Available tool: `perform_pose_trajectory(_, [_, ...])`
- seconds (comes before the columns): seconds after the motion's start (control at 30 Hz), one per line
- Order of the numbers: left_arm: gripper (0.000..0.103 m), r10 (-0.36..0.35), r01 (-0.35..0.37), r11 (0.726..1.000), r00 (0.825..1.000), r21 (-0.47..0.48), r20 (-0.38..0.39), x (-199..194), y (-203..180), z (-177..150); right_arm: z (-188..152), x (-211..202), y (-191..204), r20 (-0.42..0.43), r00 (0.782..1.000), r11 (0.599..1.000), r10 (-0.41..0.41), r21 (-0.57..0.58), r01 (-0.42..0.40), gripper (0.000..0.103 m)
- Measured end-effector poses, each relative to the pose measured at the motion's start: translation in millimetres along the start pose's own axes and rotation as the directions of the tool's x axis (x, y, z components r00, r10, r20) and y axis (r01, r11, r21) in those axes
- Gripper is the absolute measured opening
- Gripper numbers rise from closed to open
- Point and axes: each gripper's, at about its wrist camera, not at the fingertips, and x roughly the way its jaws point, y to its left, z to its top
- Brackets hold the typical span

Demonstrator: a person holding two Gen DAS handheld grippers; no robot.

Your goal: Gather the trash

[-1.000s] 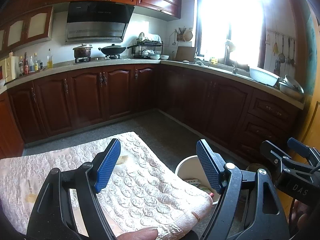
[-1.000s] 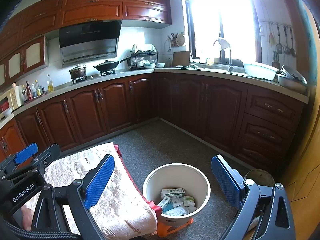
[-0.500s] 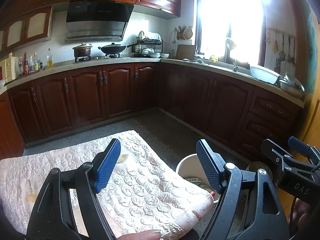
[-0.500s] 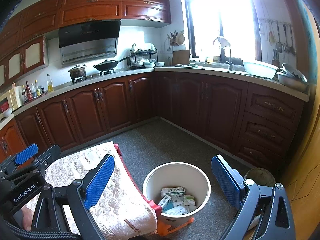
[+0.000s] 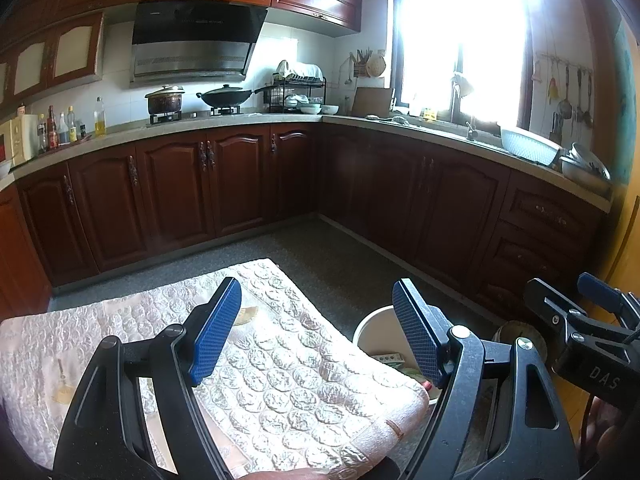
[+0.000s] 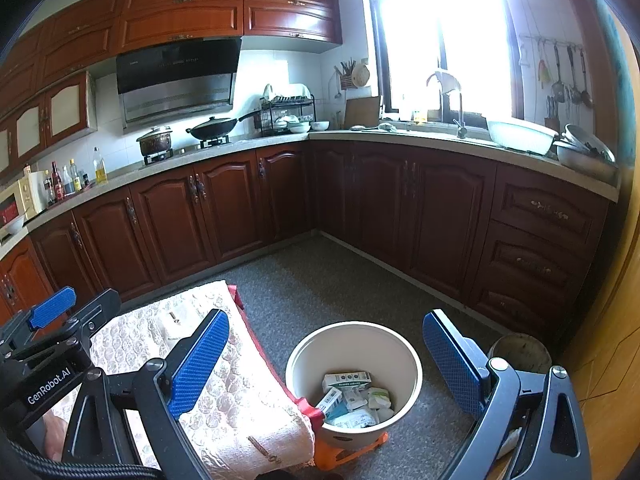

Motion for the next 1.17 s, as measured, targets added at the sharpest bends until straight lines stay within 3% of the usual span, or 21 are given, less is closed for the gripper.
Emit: perform_pose_trajectory(1.17, [0.078, -0.008, 0.008, 1.0, 0.999, 0.008, -0.037, 14, 9, -8, -4, 10, -1, -0.032, 0.999, 1.0, -0.002, -0.004, 0.002, 0.097])
